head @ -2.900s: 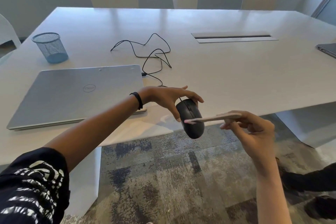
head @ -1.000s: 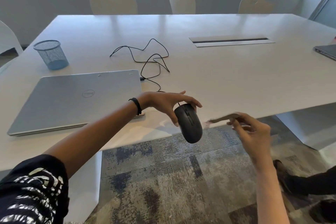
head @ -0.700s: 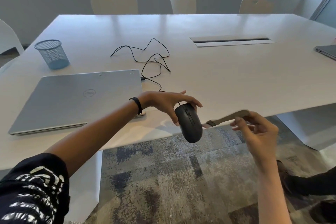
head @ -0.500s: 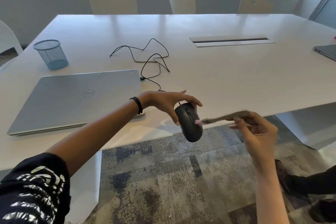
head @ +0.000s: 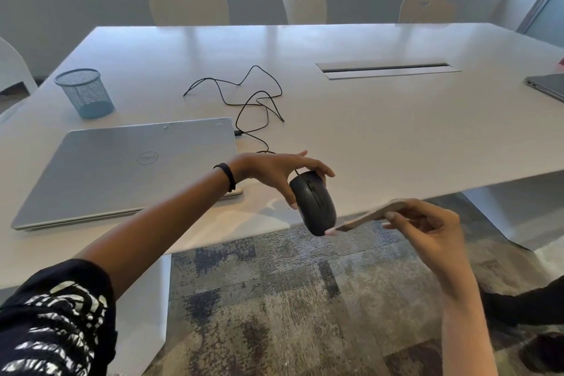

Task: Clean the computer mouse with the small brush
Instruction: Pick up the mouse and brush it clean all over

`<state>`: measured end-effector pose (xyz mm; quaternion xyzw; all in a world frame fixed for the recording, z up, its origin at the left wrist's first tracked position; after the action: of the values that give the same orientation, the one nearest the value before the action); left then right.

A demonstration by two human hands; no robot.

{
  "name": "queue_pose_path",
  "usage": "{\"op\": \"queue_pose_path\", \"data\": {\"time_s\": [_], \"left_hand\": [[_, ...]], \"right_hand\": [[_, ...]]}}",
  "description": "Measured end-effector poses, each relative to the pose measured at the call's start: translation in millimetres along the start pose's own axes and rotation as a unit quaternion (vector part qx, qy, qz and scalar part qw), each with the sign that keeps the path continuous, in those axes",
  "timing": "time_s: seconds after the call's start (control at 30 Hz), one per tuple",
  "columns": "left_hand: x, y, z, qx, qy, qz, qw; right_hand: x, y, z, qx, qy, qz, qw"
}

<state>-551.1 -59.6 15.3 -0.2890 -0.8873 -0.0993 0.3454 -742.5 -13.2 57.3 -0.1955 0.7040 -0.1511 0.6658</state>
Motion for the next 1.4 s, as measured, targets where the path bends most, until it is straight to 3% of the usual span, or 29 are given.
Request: {"op": "queue_pose_path", "data": {"time_s": [0.13,0.37,0.57,0.77,1.2,1.4], "left_hand": [[4.3,-2.0,-1.2,0.005,0.005,0.006,1.0],[5.8,-0.6,-4.6,0.016,-0.006,0.008,1.0],[6.8,-0.6,-0.3,0.013,-0.007,0.008,1.0],[10.3,-3.5,1.4,0.01,-0.006,0.007,1.0],[19.4,-8.3,12.1,0.007,-0.008,0.012,1.0],[19.4,-5.7,11.3,0.015,-0.015,-0.005,1.0]], "right_hand": [[6.2,0.4,2.3,0.008,0.002,0.009,1.0],[7.8,-1.7,-26.3,0.1,-0.022,-0.009,0.995],[11.7,3.7,-18.3,0.073,0.001,0.021,0.997],[1.0,4.8,3.8,0.048,-0.045,0.013,0.998],[-0.3,-5.9,26.0,0.13,-0.088,0.005,0.988],[2.0,-7.9,3.4,0.059,-0.053,0.025,0.997]]}}
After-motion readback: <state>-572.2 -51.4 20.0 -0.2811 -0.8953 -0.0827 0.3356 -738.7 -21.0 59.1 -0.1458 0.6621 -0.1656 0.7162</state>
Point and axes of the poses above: each hand's wrist, its own y-axis away from the middle knuckle, its own z-axis out of the palm, x = y × z, the point moved 10 cm from there along -y, towards the middle knuckle, and after that the axes turned 14 degrees about x, right-handed, at the moved point
